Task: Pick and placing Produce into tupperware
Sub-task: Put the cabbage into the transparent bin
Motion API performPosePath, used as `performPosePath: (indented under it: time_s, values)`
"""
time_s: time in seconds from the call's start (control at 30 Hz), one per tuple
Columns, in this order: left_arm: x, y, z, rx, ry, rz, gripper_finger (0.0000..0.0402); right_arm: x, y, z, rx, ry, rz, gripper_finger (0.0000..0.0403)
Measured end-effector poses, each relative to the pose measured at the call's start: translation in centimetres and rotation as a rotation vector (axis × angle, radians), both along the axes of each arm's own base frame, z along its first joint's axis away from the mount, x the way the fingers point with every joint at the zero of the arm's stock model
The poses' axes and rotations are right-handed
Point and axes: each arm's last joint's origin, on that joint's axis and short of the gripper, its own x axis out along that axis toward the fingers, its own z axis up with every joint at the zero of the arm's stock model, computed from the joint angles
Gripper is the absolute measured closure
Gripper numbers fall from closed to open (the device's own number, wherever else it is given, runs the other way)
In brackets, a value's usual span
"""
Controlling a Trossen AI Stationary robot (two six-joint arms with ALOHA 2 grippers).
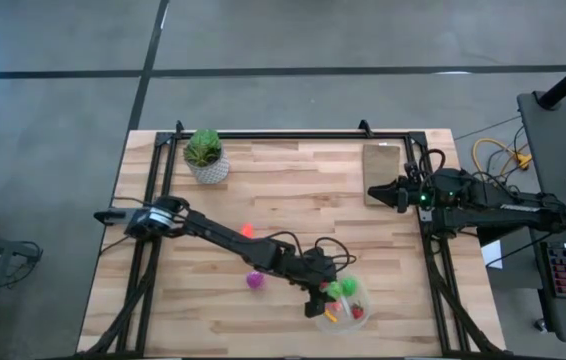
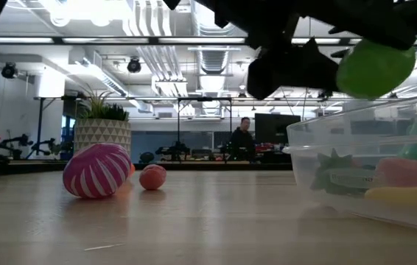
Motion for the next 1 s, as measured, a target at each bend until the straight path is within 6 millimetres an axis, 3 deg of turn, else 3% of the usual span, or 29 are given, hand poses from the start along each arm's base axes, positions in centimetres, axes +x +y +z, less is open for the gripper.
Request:
performPosePath:
  time_s: [0.27, 0.5, 0.67, 1.0]
  values:
    - [0.1, -0.1, -0.4, -0.015, 0.000, 0.008, 0.0177, -0.1, 0.0, -0.5, -0.010, 0.059, 0.002, 0.0216]
    - [0.1, 0.4, -0.4, 0.008, -0.040, 0.176, 0.0167, -0.1, 0.0, -0.6, -0.013, 0.063, 0.003, 0.0216]
    - [0.4, 0.3, 0.7, -0.050, -0.079, 0.182, 0.0166, -0.1, 0.0, -0.6, -0.017, 0.064, 0.004, 0.0216]
    - [0.1, -0.2, -0.5, -0.105, -0.043, 0.156, 0.0156, -0.2, 0.0, -0.6, -0.027, 0.067, 0.006, 0.0216]
